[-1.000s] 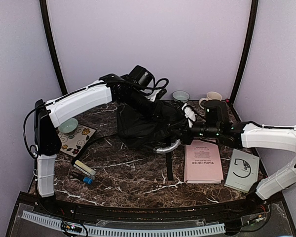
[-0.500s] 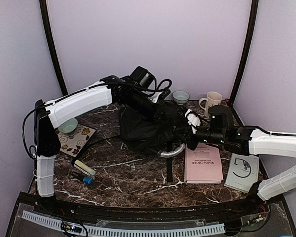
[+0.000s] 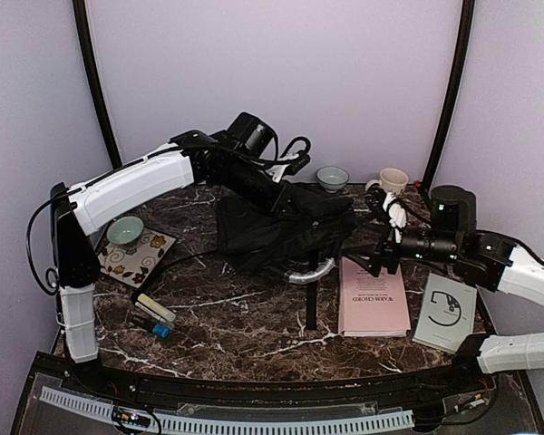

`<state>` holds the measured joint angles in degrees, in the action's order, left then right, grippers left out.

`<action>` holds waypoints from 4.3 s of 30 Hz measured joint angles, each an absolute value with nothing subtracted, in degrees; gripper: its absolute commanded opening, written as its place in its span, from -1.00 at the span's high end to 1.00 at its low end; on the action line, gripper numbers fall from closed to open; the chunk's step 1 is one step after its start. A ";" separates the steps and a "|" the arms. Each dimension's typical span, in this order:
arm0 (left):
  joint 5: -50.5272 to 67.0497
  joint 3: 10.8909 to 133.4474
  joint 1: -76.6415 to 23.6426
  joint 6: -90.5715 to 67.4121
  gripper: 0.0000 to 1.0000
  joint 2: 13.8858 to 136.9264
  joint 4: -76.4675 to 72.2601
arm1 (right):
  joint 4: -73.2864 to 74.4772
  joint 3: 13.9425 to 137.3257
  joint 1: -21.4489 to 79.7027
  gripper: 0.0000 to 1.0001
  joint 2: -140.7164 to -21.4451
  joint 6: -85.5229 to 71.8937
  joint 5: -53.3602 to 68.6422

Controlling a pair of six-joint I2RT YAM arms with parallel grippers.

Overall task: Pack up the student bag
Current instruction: Unzip the largest pocket of the student bag, then pass from the left arm to the right, then hold the largest pocket of the student bag, then pick up the largest pocket of the bag from the student bag.

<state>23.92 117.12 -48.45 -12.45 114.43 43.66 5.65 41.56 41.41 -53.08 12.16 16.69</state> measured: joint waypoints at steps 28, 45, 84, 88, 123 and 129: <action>23.00 107.79 -48.31 -3.77 1.00 102.96 55.94 | 12.43 57.95 33.58 -0.57 -74.26 13.82 46.48; 19.62 103.88 -49.30 -5.41 1.00 100.40 53.84 | -3.66 58.06 38.89 -0.21 -81.73 0.56 51.37; -1.45 114.34 -51.96 -14.13 -0.05 100.33 54.89 | -6.39 59.13 42.63 1.00 -83.96 -7.81 39.55; -6.02 115.52 -51.81 -19.55 -0.05 97.23 55.92 | -6.52 60.42 46.15 1.00 -85.58 -12.29 34.63; -17.52 80.09 -57.95 -43.75 0.25 82.19 41.50 | -1.54 77.34 51.29 1.00 -97.62 -19.75 25.06; -17.98 80.09 -57.41 -41.43 0.39 82.74 39.66 | -0.32 77.17 51.29 1.00 -96.33 -19.40 24.99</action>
